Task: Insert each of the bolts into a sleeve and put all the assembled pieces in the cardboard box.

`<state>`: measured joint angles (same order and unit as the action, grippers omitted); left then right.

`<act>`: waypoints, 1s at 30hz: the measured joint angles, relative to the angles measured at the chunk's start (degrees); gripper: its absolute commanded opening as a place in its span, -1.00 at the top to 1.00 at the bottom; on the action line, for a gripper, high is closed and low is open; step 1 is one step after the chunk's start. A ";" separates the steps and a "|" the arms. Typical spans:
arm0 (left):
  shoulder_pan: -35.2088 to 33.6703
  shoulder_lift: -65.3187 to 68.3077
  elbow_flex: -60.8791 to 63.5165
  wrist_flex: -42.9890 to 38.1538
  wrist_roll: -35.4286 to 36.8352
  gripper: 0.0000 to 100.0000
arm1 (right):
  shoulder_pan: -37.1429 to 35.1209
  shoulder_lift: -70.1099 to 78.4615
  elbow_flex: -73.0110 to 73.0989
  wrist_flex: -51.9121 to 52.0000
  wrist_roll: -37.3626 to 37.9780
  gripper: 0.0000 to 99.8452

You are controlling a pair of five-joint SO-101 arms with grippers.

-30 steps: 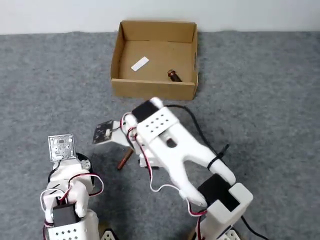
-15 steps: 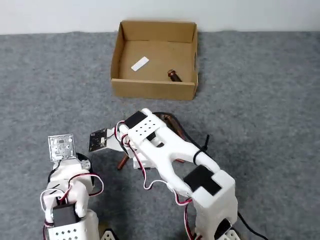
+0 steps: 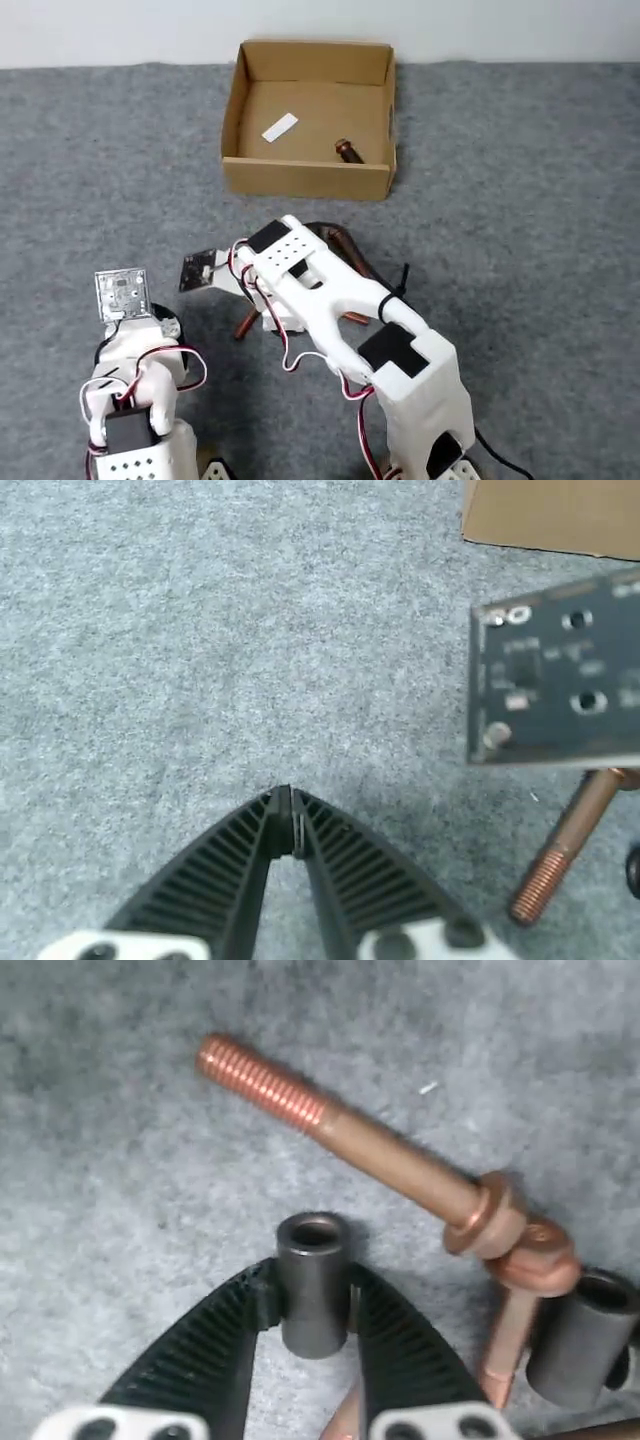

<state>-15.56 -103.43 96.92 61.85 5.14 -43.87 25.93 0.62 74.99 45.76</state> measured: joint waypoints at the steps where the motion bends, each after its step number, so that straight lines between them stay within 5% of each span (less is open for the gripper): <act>1: 0.00 0.00 0.00 0.00 0.00 0.99 | 0.00 0.00 -0.26 0.09 -0.44 0.98; 20: 0.00 0.00 0.00 0.70 4.57 0.98 | 9.76 -1.41 -32.62 25.32 -15.21 0.98; 30: 0.70 0.00 -2.02 0.70 4.92 0.99 | 19.87 -24.18 -20.66 25.49 -26.90 0.98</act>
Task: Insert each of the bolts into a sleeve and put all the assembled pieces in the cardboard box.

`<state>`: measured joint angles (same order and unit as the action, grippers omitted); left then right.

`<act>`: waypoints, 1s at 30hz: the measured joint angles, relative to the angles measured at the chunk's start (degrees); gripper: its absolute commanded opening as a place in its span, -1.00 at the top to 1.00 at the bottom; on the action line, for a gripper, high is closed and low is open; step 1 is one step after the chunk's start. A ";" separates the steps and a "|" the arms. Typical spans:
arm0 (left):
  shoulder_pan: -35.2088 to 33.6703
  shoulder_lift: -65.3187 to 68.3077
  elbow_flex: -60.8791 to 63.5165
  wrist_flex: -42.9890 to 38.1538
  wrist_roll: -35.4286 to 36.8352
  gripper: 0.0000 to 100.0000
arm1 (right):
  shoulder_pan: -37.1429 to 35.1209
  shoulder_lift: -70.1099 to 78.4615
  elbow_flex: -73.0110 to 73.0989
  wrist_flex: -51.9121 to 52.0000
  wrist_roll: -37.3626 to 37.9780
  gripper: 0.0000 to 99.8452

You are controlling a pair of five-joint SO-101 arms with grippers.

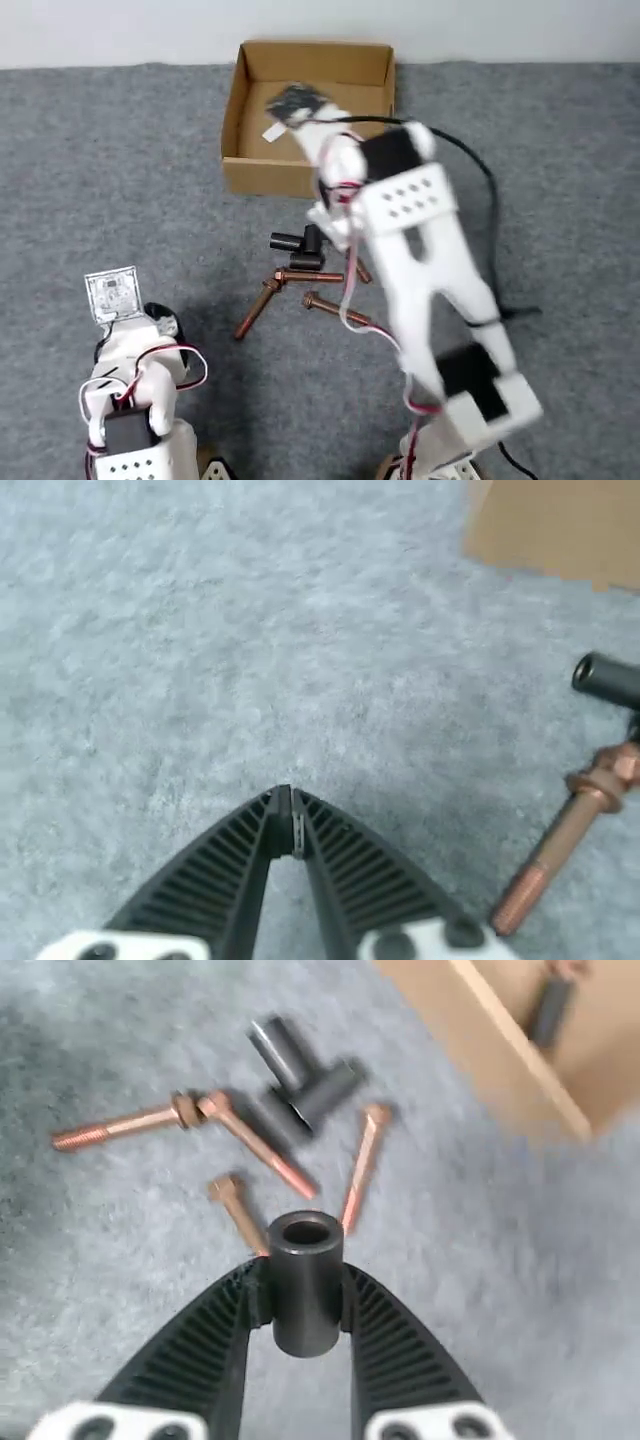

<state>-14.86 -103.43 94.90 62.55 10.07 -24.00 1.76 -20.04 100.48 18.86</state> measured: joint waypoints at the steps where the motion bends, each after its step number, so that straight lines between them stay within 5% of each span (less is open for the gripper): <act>1: 0.88 0.00 -0.88 0.26 -0.35 0.99 | 1.05 -2.99 3.34 0.00 -1.23 0.98; 16: 9.58 0.00 -5.71 6.42 -5.71 0.99 | 19.34 -35.16 38.42 0.09 -24.26 0.98; 30: 14.95 0.00 -9.76 9.41 -7.03 0.99 | 33.76 -47.82 44.57 0.09 -24.18 0.98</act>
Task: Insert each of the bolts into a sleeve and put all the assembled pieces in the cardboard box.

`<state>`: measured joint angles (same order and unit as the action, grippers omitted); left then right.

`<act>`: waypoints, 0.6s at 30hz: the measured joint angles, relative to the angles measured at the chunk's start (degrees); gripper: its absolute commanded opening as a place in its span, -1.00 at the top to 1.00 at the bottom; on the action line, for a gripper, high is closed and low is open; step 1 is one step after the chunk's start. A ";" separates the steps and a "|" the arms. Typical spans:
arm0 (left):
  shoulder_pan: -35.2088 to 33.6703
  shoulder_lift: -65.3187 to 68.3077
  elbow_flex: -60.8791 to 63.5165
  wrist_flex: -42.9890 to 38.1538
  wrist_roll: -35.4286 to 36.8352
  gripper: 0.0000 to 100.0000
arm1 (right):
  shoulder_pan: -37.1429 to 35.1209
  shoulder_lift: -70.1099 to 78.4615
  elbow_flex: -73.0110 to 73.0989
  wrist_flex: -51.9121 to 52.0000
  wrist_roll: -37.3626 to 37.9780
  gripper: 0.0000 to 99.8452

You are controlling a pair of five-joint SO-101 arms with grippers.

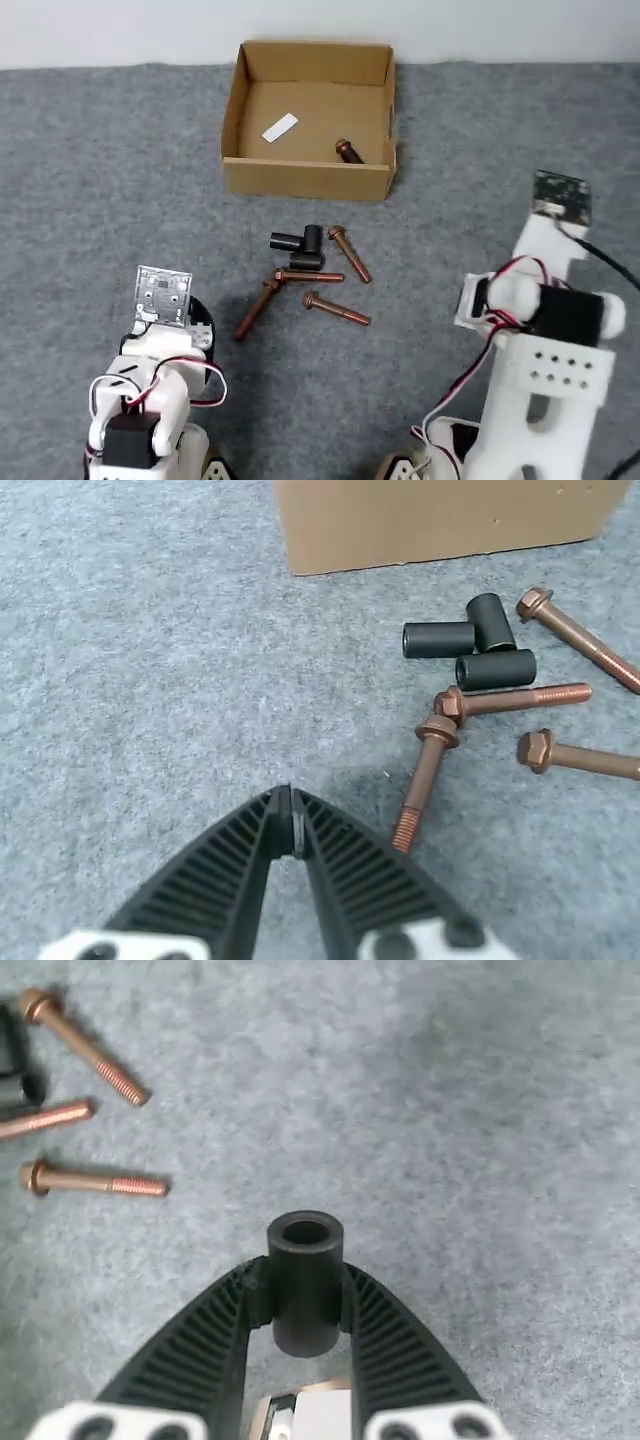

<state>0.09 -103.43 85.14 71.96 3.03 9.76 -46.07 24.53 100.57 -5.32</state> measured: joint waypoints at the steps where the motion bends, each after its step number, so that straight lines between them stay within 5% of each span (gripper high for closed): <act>1: 0.00 0.00 -0.44 0.09 0.00 0.99 | 0.44 -0.44 0.00 0.00 0.00 0.98; 8: 0.00 11.78 -13.27 1.93 -0.18 0.99 | 1.41 -2.02 0.00 0.00 0.09 0.98; 18: 0.00 56.62 -43.87 14.68 -0.18 0.99 | 1.41 -2.02 0.00 0.00 0.09 0.98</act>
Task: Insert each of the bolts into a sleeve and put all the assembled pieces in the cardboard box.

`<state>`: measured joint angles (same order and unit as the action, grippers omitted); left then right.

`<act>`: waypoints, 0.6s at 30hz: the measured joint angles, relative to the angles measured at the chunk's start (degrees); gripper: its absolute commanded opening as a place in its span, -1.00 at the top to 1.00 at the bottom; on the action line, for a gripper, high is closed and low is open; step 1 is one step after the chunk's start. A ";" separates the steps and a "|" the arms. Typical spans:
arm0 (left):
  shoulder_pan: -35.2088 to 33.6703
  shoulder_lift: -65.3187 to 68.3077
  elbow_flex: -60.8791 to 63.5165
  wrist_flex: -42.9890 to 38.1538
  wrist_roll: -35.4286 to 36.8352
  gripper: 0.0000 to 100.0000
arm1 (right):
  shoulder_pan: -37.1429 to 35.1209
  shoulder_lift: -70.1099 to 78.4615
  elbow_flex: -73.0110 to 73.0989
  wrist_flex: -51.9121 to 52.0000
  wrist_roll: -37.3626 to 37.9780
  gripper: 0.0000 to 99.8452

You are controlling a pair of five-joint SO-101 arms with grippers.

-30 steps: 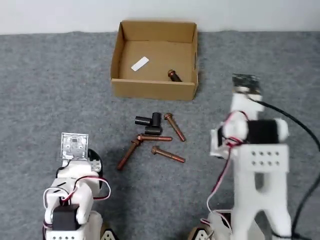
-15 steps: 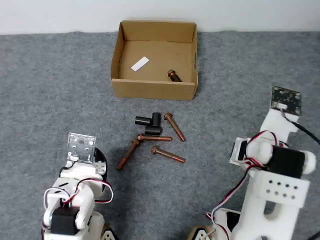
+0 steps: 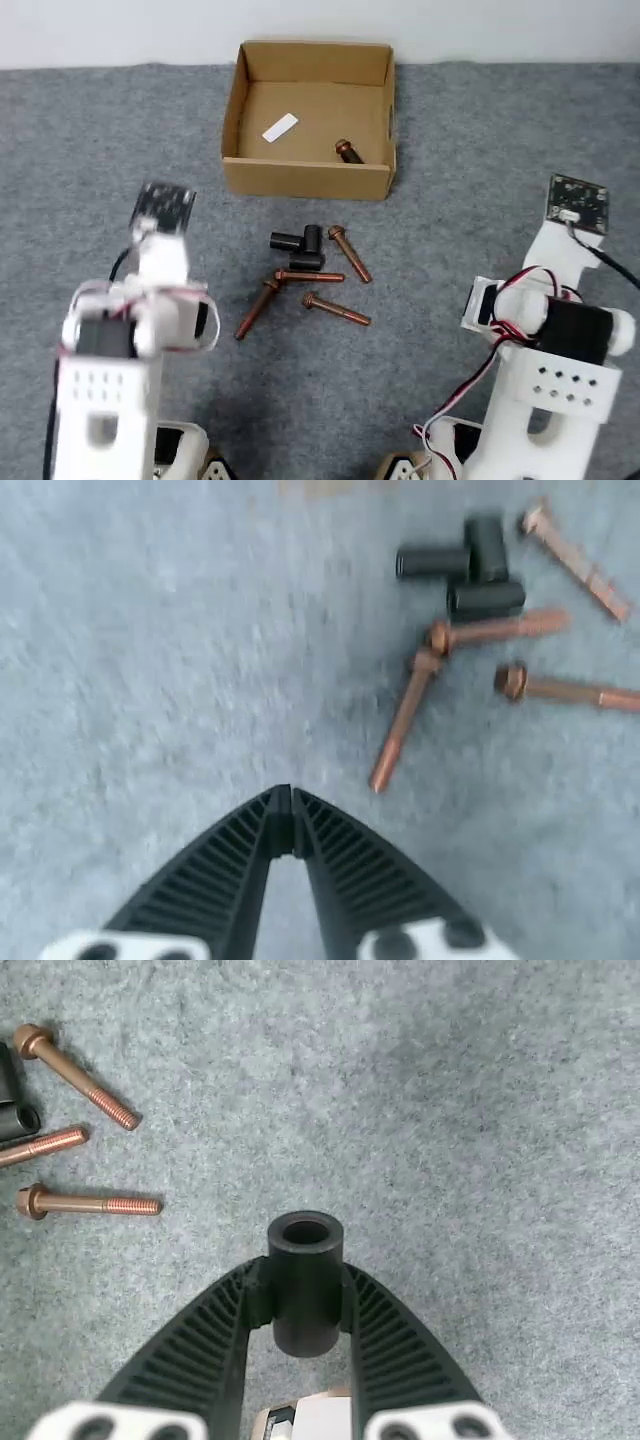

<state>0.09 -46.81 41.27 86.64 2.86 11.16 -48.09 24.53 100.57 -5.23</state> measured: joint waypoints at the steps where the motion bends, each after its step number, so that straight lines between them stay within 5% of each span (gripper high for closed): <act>1: 0.00 4.66 -2.73 1.49 -0.09 0.98 | 0.00 0.00 0.18 0.00 0.00 0.98; 8: 0.09 34.46 -17.49 7.12 -13.63 0.99 | 0.00 -0.09 1.58 0.00 0.00 0.98; 15: 5.63 47.56 -24.44 8.09 -15.65 0.97 | 0.00 -0.09 1.58 0.00 0.00 0.98; 18: 9.76 48.09 -24.62 7.82 -15.65 0.80 | 0.00 -0.09 1.58 0.00 0.00 0.98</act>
<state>9.85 1.27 16.66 94.46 -12.79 11.16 -48.18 26.11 100.57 -5.23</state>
